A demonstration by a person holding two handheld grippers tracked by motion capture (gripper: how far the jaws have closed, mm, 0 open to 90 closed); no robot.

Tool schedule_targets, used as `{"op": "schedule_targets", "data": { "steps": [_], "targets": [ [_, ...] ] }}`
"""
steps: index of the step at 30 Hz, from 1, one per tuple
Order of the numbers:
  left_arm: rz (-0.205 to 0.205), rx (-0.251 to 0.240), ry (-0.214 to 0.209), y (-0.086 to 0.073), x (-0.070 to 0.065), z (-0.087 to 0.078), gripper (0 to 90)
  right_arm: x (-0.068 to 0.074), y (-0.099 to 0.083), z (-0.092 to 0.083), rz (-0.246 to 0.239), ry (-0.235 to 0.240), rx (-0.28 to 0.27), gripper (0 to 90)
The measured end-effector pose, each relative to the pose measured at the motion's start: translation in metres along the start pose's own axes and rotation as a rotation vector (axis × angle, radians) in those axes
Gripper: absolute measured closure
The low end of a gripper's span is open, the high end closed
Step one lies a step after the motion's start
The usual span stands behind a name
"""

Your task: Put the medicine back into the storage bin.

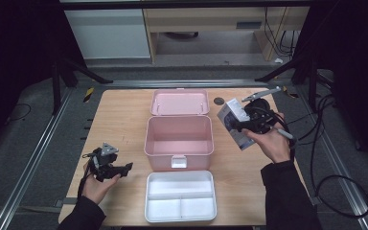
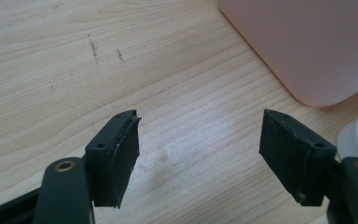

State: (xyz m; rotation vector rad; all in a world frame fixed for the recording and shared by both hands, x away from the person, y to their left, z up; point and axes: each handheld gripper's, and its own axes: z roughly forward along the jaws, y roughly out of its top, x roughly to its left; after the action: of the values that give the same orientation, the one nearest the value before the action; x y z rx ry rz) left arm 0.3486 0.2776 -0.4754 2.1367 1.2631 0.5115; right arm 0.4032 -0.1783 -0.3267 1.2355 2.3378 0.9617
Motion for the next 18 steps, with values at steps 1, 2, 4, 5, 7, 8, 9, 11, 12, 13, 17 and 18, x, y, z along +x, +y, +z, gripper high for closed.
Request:
{"op": "schedule_targets", "data": {
  "steps": [1, 2, 4, 5, 7, 8, 9, 11, 12, 13, 17, 18],
  "targets": [
    [0.002, -0.002, 0.003, 0.0, 0.0, 0.0, 28.5, 0.003, 0.004, 0.001, -0.005, 0.004, -0.002, 56.7],
    [0.005, -0.003, 0.003, 0.0, 0.0, 0.0, 28.7, 0.006, 0.008, 0.001, -0.015, 0.009, -0.005, 56.7],
    [0.006, -0.007, 0.003, 0.0, -0.001, 0.0, 28.7, 0.011, 0.015, 0.004, -0.028, 0.024, -0.009, 56.7],
    [0.007, -0.007, 0.002, 0.0, -0.001, 0.0, 28.8, 0.014, 0.019, 0.005, -0.034, 0.03, -0.012, 56.7],
    [0.008, -0.008, 0.001, 0.0, -0.001, 0.0, 28.8, 0.021, 0.029, 0.009, -0.047, 0.048, -0.014, 56.7],
    [0.008, -0.007, -0.002, 0.0, -0.001, 0.0, 28.8, 0.024, 0.033, 0.011, -0.057, 0.052, -0.017, 56.7],
    [0.005, -0.008, -0.01, 0.0, -0.001, 0.0, 28.8, 0.026, 0.036, 0.012, -0.061, 0.054, -0.019, 56.7],
    [0.008, -0.011, -0.009, 0.0, -0.002, 0.0, 28.8, 0.032, 0.043, 0.017, -0.077, 0.062, -0.019, 56.7],
    [0.011, -0.01, -0.011, 0.0, -0.002, 0.0, 28.8, 0.036, 0.047, 0.02, -0.084, 0.068, -0.016, 56.7],
    [0.015, -0.012, -0.011, 0.0, -0.003, 0.0, 28.8, 0.039, 0.05, 0.022, -0.094, 0.073, -0.018, 56.7],
    [0.018, -0.012, -0.014, 0.0, -0.003, 0.0, 28.8, 0.051, 0.063, 0.034, -0.123, 0.105, -0.012, 56.7],
    [0.017, -0.014, -0.014, 0.0, -0.003, -0.001, 28.8, 0.054, 0.067, 0.038, -0.132, 0.112, -0.012, 56.7]
  ]
}}
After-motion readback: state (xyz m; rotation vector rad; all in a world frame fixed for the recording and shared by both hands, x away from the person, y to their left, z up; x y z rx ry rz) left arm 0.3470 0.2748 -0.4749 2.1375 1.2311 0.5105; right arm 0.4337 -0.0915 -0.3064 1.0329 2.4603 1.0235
